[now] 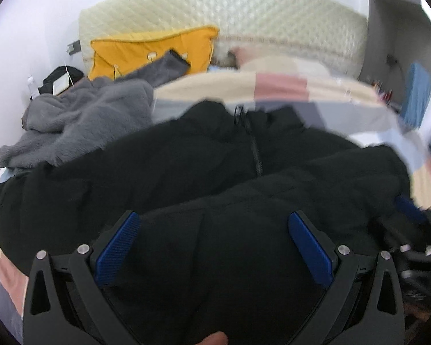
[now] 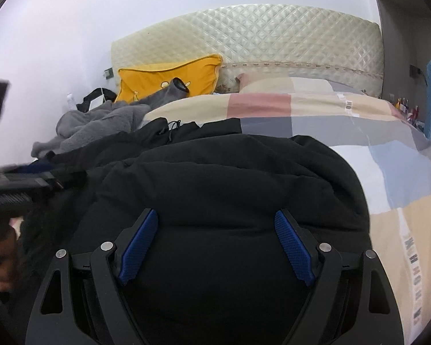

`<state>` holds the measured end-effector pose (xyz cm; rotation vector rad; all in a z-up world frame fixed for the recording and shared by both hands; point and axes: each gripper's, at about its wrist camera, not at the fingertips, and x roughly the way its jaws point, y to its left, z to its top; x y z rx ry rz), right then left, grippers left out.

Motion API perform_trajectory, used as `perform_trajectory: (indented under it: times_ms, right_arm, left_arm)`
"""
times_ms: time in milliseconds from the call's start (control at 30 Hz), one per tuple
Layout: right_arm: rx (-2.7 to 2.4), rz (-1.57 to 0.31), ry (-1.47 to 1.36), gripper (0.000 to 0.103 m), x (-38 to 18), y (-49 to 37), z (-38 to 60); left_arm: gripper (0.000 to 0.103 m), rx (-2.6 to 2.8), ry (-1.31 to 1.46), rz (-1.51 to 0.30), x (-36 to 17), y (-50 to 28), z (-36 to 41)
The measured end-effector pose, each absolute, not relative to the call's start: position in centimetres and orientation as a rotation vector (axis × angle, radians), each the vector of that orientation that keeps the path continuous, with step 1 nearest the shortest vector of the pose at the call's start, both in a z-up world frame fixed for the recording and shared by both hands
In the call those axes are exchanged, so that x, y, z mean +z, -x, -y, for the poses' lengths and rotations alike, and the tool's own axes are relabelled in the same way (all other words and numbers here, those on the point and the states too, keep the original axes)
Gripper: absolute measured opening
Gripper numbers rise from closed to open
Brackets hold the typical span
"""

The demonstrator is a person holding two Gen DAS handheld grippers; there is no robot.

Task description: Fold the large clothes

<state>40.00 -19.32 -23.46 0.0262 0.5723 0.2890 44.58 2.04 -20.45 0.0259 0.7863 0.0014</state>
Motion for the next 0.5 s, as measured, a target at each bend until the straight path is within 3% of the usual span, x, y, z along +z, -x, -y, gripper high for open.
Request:
perform_trajectory:
  times_ms: [333,500]
  right_arm:
    - [0.287,-0.681,0.016,0.084,-25.8,-41.9,18.3]
    - [0.255,-0.746,0.041,0.082,-25.1,-42.0,17.8]
  left_arm:
    - [0.103,0.031,-0.101,-0.871,-25.1,-46.3,-1.2]
    - [0.103,0.039,-0.105,-0.911,-24.4,-46.4,-1.3]
